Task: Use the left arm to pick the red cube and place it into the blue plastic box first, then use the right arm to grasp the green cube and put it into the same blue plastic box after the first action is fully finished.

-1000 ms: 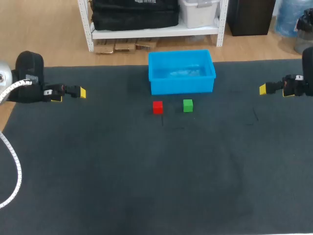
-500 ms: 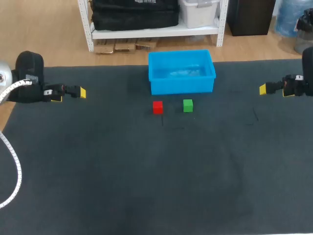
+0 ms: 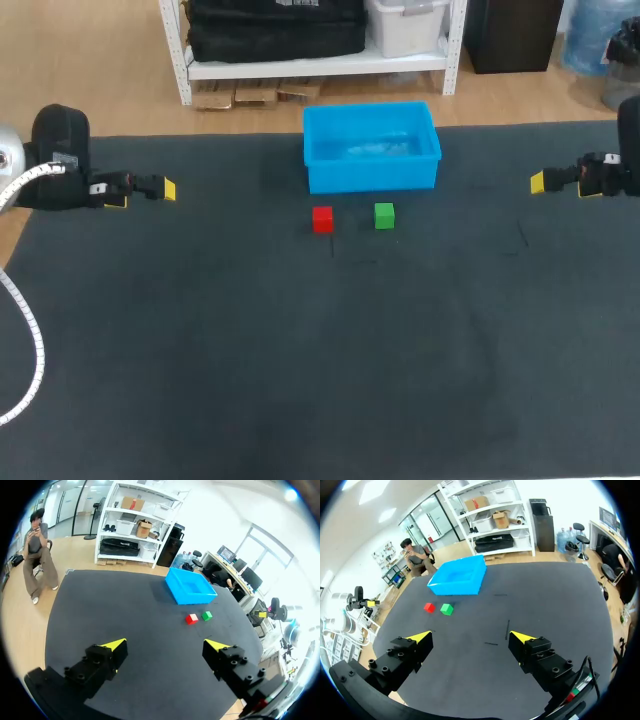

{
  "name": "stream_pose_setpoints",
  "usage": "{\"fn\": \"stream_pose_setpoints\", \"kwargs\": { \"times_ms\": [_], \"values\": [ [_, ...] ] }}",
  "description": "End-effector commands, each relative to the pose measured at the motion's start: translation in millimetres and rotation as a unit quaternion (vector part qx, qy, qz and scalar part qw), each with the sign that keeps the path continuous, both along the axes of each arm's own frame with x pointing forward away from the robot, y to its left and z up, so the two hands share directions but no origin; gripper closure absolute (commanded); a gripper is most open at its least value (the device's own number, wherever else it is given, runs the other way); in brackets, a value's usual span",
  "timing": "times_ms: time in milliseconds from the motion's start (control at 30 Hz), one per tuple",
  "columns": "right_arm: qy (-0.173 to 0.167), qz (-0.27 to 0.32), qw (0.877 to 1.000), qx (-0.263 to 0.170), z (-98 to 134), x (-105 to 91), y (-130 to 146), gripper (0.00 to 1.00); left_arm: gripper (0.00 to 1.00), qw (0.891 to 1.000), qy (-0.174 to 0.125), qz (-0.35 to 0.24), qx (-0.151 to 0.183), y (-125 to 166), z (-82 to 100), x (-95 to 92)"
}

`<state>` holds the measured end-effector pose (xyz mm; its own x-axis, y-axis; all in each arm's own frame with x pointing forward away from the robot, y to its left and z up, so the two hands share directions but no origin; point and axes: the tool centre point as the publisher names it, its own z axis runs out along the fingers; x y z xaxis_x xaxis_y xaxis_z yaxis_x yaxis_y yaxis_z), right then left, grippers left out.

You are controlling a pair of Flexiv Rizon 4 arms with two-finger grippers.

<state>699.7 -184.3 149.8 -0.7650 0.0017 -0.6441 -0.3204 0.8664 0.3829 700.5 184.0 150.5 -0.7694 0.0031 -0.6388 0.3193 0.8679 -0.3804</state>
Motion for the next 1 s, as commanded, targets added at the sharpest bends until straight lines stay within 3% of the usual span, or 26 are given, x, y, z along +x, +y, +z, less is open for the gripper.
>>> {"fn": "stream_pose_setpoints", "kwargs": {
  "times_ms": [33,1000],
  "values": [
    [0.000,0.000,1.000,0.000,0,0.3,0,0.00,0.00,1.000,-0.001,0.000,-0.001,1,-0.4,0.0],
    [0.000,0.000,1.000,0.000,0,0.3,0,0.00,0.00,1.000,0.005,-0.006,0.002,-9,5.9,-0.1]
  ]
}}
